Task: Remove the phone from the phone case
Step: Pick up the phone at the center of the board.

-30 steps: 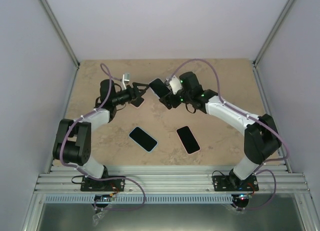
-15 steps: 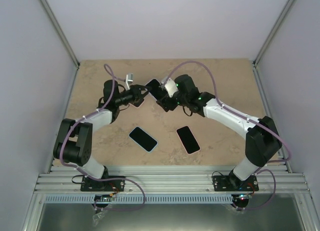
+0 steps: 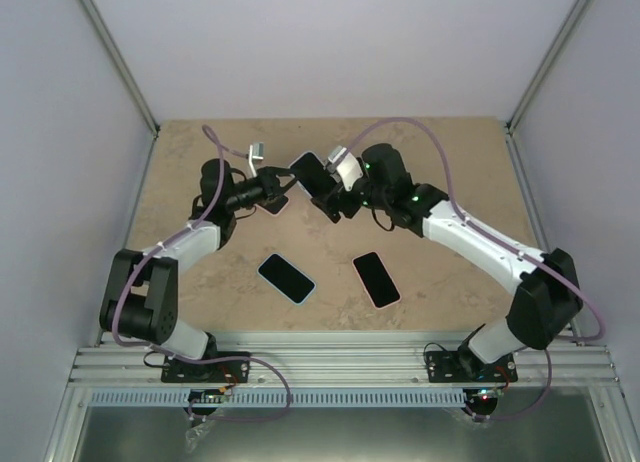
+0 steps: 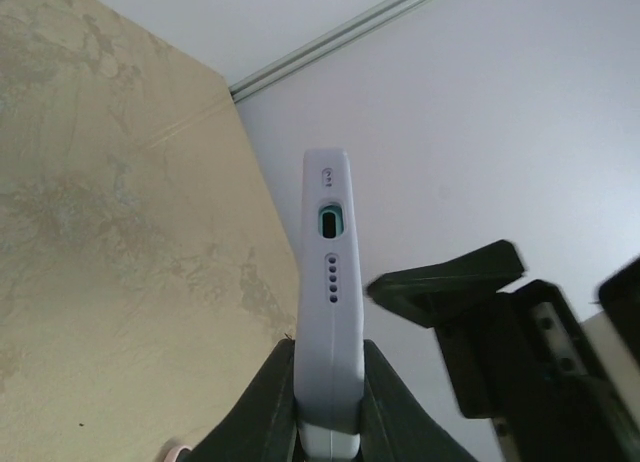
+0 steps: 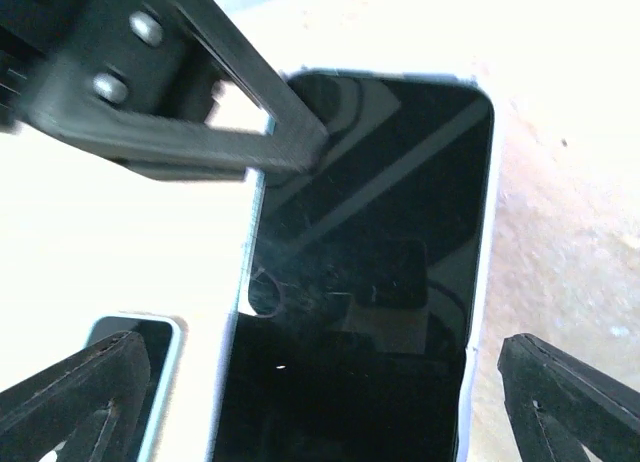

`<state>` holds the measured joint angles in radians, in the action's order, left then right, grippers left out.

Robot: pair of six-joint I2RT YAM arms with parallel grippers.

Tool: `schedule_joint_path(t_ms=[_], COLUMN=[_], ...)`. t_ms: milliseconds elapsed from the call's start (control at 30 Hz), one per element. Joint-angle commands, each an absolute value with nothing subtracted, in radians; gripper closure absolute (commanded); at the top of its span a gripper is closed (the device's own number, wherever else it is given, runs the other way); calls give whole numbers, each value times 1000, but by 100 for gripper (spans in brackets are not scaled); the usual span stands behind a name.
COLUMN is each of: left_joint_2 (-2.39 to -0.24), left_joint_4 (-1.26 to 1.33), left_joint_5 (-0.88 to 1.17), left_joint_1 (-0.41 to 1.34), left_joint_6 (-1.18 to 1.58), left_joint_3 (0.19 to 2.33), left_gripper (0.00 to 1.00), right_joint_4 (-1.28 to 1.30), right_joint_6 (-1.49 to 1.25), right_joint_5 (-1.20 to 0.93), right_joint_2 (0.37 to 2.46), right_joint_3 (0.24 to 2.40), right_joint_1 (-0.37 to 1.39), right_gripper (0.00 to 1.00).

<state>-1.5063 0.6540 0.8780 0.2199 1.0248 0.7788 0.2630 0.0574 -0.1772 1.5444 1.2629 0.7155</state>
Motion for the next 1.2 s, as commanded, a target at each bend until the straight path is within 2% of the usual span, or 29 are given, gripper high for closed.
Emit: schedule_joint_path(t_ms=[0,167,367,600,733,800,933,1033,1167], left_joint_2=[-1435,-1367,-1281,-1185,-1149,-1139,-1134,-1132,-1128], left_joint_4=[656,652,518,452,406,328,42,-112,-158], left_joint_5=[925,966,1050,1167,1197,1210,1207,1195,1194], left_joint_1=[221,221,221,222,234,252,289,304,325], left_joint_6=[948,894,729,628,603,542,315,184,144], left_joint_3=[801,801,835,860,895,933,1032,1067,1073], left_gripper=[100,100,100,100,100,100,100,100,100], right_joint_4=[275,317,392,388,312,252,166,165,171], right_joint_6=[63,56,26,55,-20,-89,-179,-185,-176], right_joint_5=[-332,-424,-633,-922,-1042,-1070,-1156,-1184,-1175], right_joint_2=[1464,1391,1331,1227,1206,1208,1216,1216,1227], right_joint_3=[1264,1270,1300,1221,1149,1104,1040,1041,1045], right_joint_1=[714,666,563,492,479,479,480,487,502], right_gripper=[2,2,2,2,2,5,18,20,24])
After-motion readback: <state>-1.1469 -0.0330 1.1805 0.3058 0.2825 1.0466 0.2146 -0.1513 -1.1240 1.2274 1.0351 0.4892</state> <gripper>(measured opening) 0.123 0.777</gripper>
